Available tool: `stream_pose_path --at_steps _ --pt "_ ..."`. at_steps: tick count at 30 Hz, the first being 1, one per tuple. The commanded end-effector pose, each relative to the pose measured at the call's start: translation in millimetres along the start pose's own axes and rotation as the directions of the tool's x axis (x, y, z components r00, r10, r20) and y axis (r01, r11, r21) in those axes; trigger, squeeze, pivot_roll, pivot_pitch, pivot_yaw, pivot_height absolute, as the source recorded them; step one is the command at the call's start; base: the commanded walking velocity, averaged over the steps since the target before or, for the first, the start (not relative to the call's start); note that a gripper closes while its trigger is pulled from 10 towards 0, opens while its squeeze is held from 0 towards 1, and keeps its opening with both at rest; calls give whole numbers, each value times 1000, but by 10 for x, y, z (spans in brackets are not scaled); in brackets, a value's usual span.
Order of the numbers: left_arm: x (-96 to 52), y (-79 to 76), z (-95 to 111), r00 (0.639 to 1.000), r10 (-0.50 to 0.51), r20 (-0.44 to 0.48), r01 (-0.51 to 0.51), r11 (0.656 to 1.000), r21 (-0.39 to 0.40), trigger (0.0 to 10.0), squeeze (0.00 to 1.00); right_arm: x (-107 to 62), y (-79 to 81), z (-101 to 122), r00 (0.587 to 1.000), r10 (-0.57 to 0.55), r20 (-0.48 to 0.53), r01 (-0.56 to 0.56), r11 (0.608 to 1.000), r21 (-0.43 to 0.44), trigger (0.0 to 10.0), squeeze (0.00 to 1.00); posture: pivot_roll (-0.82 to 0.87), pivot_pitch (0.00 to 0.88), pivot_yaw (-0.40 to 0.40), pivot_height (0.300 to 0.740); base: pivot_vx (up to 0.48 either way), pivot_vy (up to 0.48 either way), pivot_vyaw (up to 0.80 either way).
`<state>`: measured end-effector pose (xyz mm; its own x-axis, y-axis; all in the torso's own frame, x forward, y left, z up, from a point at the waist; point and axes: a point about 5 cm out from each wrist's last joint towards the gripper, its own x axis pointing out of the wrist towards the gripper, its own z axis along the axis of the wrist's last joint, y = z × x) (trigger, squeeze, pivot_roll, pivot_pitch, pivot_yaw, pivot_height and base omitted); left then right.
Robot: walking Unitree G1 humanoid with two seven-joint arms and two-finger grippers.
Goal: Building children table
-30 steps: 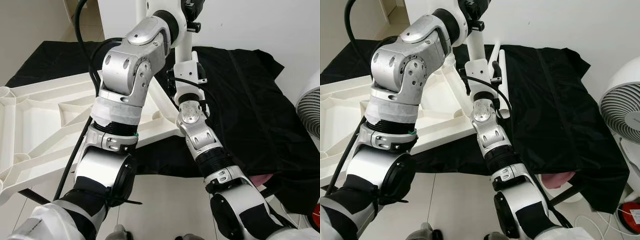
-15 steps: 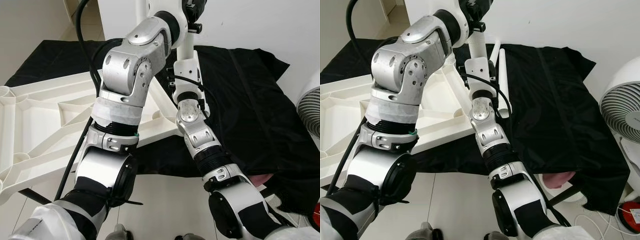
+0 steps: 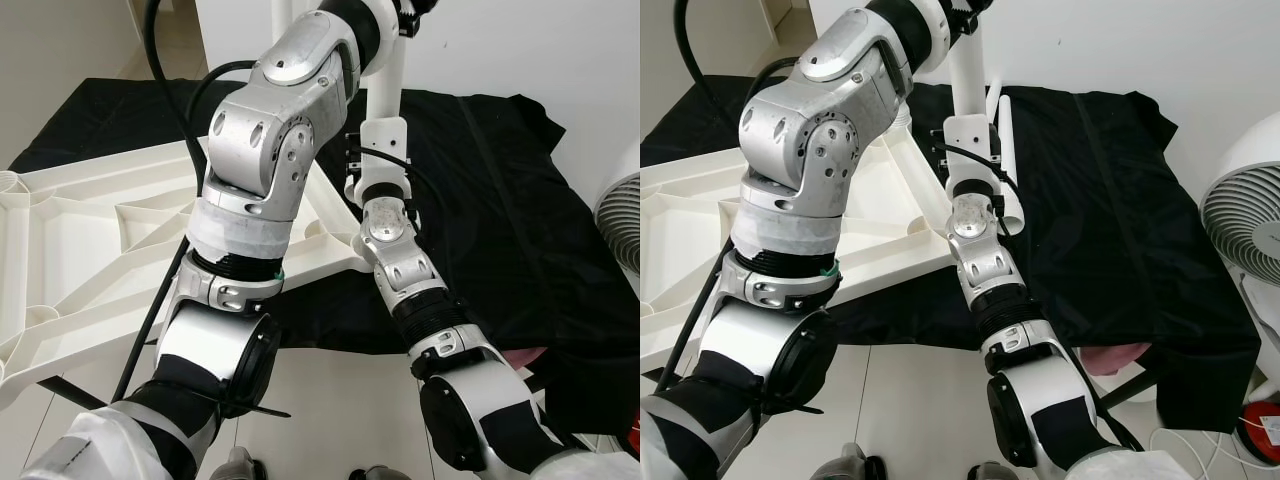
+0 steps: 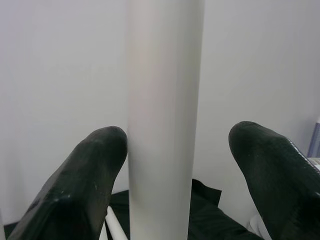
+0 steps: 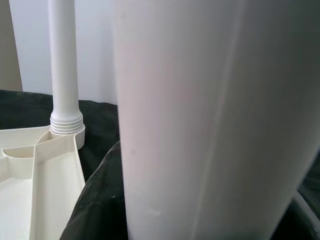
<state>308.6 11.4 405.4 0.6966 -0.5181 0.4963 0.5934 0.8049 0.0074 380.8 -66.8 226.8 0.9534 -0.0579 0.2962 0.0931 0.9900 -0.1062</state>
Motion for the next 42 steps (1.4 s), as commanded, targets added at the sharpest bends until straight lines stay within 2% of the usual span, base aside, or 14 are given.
stream_pose_path --at_steps 1,2,3,11,12,13,18,19,20,25,28,36,40,42 --pt "-24 -79 25 992 -127 12 127 992 11 10000 498 2 -8 14 1000 1 6 -1 1000 27 10000 0 -53 31 28 740 0 0 0" --pt "-41 -72 26 991 -137 12 137 991 9 10000 498 6 -22 17 1000 -3 6 3 999 36 10000 0 -53 31 28 740 0 0 0" --pt "-56 9 7 993 -116 -2 116 993 15 10000 0 15 -53 3 1000 -6 -2 6 999 44 10000 0 -55 30 31 740 0 0 0" --pt "-113 346 -51 999 36 -20 -36 999 11 10000 0 21 -103 -10 1000 5 -2 -5 998 60 10000 0 -57 27 33 740 0 0 0" --pt "-164 520 -67 995 100 -22 -100 995 10 10000 0 24 -129 -4 999 32 6 -32 995 93 10000 0 -57 23 33 740 0 0 0" --pt "-164 520 -67 995 100 -22 -100 995 10 10000 0 24 -129 -4 999 32 6 -32 995 93 10000 0 -57 23 33 740 0 0 0" --pt "-352 943 -137 968 246 -50 -242 968 72 10000 0 15 -170 66 992 113 60 -120 983 138 10000 0 -58 18 33 740 0 0 0" --pt "-352 943 -137 968 246 -50 -242 968 72 10000 0 15 -170 66 992 113 60 -120 983 138 10000 0 -58 18 33 740 0 0 0" --pt "-438 1068 -179 959 276 -65 -268 958 104 10000 0 7 -187 85 988 131 87 -140 984 107 10000 0 -59 18 32 740 0 0 0" --pt "-573 1236 -212 944 324 -67 -312 940 141 10000 0 -19 -224 69 982 157 103 -165 983 85 10000 0 -60 17 31 740 0 0 0" --pt "-860 1440 -511 898 400 -183 -350 902 253 10000 0 -106 -314 -31 964 245 101 -254 963 87 10000 0 -54 25 23 740 0 0 0" --pt "-1103 1465 -833 872 407 -272 -332 900 283 10000 0 -173 -387 -47 947 297 124 -306 950 63 10000 0 -61 30 26 740 0 0 0" --pt "-1183 1371 -958 889 336 -311 -252 926 280 10000 0 -190 -430 -59 942 308 129 -317 947 50 10000 0 -63 33 26 740 0 0 0" --pt "-1218 1202 -1036 913 224 -341 -145 960 240 10000 0 -203 -473 -88 942 313 119 -320 946 44 10000 0 -61 40 24 740 0 0 0"
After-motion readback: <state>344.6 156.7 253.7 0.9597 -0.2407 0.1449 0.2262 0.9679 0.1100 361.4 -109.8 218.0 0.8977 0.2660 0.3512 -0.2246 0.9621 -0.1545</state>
